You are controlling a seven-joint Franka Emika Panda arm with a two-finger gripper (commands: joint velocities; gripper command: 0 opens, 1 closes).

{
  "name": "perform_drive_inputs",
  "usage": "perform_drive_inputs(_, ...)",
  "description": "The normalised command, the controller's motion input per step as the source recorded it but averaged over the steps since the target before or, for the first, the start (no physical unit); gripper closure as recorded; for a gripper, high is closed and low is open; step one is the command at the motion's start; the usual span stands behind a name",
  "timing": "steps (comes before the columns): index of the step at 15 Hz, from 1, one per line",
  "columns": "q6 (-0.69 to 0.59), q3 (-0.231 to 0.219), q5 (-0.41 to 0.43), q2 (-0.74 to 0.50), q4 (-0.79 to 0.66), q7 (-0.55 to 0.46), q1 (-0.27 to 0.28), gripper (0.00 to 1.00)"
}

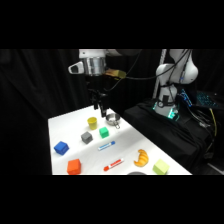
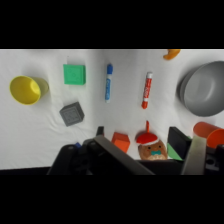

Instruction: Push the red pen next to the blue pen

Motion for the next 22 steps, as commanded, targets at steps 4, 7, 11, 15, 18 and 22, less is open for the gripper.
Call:
perform_drive_inputs(4,0.05,0.033,-0.011,0.07,0.03,0.04,0.005,0.00)
perform_drive_inputs(7,0.17,0.060,-0.059,0.23,0.11,0.16,0.058,0.00)
perform_drive_inputs(11,0.19,0.057,-0.087,0.36,0.23,0.20,0.089,0.00)
perform_drive_inputs(15,0.15,0.020,-0.131,0.40,0.34,0.22,0.094,0.00)
perform_drive_inputs(18,0.08,0.005,-0.113,0.39,0.39,0.20,0.085,0.00)
perform_drive_inputs(22,0.05,0.028,-0.075,0.36,0.38,0.18,0.105,0.00)
